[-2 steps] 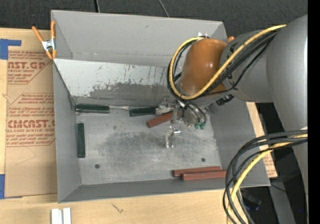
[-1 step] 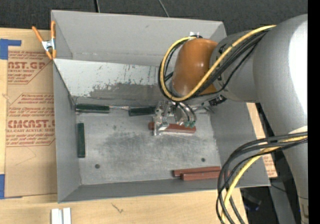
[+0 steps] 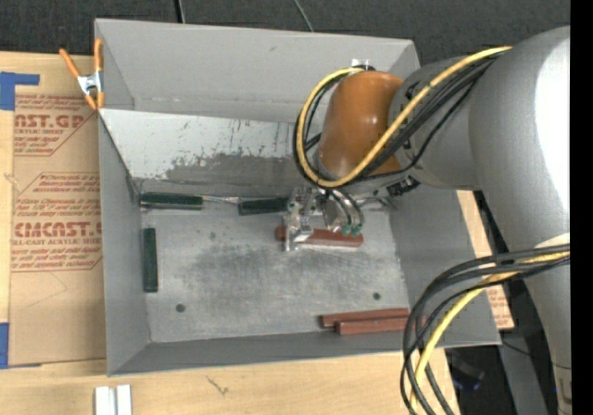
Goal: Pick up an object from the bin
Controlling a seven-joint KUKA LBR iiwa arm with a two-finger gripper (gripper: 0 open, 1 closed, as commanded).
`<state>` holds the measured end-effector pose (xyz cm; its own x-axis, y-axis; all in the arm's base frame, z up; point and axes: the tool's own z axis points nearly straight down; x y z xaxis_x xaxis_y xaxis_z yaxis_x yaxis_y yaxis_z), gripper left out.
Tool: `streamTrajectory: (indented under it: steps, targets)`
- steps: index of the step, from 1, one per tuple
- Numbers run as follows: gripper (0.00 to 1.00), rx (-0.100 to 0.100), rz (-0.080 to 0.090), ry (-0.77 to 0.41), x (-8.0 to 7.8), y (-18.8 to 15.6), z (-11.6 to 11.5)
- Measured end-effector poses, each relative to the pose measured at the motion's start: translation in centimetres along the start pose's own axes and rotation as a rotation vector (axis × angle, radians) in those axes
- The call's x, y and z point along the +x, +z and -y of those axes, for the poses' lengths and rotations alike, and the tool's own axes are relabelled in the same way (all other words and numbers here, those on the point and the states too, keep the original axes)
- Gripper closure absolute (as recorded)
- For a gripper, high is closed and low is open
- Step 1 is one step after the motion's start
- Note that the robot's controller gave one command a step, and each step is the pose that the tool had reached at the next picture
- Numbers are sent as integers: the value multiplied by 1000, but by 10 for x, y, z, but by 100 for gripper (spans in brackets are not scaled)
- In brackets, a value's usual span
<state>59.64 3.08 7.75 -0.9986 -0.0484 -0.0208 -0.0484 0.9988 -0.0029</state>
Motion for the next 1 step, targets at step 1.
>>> streamTrajectory:
  steps: [1]
  targets:
    - [100, -3, -16, 22, 0, -151, 10]
